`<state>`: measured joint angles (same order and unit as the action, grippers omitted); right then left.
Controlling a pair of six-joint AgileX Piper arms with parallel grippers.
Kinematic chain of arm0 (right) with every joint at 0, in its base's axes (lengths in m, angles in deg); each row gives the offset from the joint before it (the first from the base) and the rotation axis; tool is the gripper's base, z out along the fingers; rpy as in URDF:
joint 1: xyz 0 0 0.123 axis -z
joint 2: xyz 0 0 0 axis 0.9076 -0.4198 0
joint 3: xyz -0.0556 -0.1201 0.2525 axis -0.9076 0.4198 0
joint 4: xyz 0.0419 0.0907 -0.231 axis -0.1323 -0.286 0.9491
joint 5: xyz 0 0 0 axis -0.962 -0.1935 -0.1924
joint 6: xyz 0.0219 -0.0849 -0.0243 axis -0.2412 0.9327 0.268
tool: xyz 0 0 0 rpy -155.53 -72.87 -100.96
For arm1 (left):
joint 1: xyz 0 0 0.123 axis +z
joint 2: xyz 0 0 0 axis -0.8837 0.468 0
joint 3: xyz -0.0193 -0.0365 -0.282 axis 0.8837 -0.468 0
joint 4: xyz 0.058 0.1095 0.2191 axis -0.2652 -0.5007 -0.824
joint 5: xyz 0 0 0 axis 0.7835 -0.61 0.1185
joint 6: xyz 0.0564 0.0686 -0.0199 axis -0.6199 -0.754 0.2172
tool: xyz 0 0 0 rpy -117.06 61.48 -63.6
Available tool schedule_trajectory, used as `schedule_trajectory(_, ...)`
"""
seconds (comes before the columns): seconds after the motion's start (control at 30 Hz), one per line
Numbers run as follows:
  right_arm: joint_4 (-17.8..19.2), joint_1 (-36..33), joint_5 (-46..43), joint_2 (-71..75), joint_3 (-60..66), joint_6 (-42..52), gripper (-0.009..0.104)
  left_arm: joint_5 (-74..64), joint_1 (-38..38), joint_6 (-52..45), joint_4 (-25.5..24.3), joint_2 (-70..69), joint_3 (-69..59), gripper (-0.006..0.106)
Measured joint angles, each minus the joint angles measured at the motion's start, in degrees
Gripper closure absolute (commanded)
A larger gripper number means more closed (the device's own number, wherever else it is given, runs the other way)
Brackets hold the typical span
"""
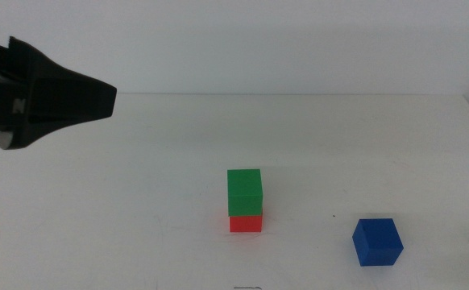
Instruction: Stack red cubes first, then green, then blue cubes in a specific spot.
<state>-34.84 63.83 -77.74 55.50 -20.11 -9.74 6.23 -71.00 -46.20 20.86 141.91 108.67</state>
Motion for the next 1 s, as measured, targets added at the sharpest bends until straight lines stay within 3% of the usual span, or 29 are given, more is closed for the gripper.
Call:
schedule_trajectory(0.13, -1.9, 0.0, 4.4, -0.4, -1.9, 0.0, 0.023, 0.0, 0.0, 0.0, 0.0, 0.0, 0.0, 0.009)
schedule_trajectory(0.27, -4.8, 0.0, 14.0, -7.2, -12.4, 0.0, 0.023, 0.0, 0.0, 0.0, 0.0, 0.0, 0.0, 0.009)
schedule_trajectory(0.6, -6.5, -0.7, 31.4, -37.6, -40.6, 0.0, 0.023, 0.0, 0.0, 0.0, -0.1, 0.0, 0.0, 0.009)
schedule_trajectory(0.77, -4.4, -7.7, 38.5, -52.4, -51.9, 0.0, 0.023, 0.0, 0.0, 0.0, -0.1, 0.0, 0.0, 0.009)
schedule_trajectory(1.0, -4.8, -15.9, 47.6, -69.9, -62.5, -2.2, 0.023, 0.0, 0.0, 0.0, -0.1, 0.0, 0.0, 0.009)
